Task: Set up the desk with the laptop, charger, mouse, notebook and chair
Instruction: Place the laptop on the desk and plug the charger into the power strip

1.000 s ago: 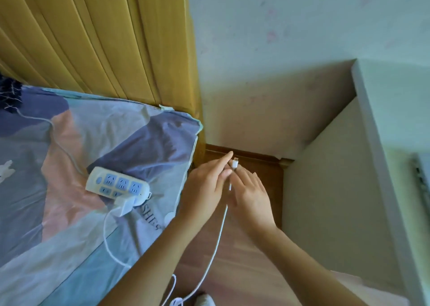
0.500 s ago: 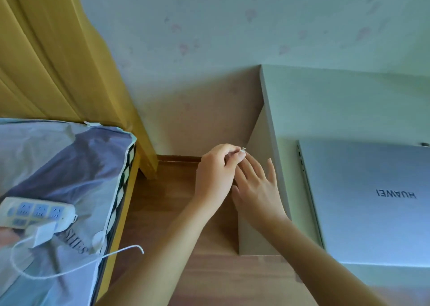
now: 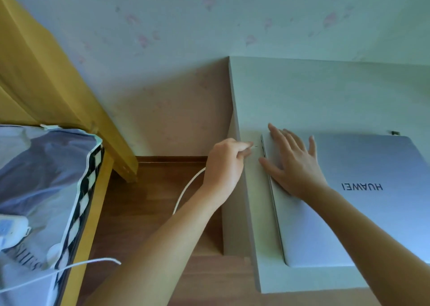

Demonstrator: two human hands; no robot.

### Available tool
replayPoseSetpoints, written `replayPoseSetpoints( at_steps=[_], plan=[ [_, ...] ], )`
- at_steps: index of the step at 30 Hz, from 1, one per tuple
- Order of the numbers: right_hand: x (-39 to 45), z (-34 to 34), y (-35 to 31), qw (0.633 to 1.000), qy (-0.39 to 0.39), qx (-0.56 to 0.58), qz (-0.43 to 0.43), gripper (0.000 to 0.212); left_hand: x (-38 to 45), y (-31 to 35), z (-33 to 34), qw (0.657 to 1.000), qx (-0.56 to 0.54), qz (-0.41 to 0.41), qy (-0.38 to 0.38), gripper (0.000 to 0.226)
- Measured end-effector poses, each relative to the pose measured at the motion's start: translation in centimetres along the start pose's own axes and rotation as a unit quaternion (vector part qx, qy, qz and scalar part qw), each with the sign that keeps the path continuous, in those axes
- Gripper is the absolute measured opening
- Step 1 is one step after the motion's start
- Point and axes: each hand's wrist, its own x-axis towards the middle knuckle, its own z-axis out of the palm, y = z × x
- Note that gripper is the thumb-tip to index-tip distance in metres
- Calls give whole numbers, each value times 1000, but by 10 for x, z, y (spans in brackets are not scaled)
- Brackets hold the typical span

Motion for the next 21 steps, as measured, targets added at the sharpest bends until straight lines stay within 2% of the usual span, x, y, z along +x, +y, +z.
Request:
replayPoseSetpoints(
  at_steps=[4, 14, 21],
  plan=[
    [7, 1, 6, 999, -34, 32, 8, 82, 12, -4, 6, 999, 24, 25, 17, 20],
    [9, 5, 7, 998, -43, 38, 5, 85, 32, -12, 15, 992, 72, 98, 37, 5],
    [9, 4, 5, 998, -45, 33, 1, 85, 41, -18, 19, 992, 50, 115, 5, 19]
  ],
)
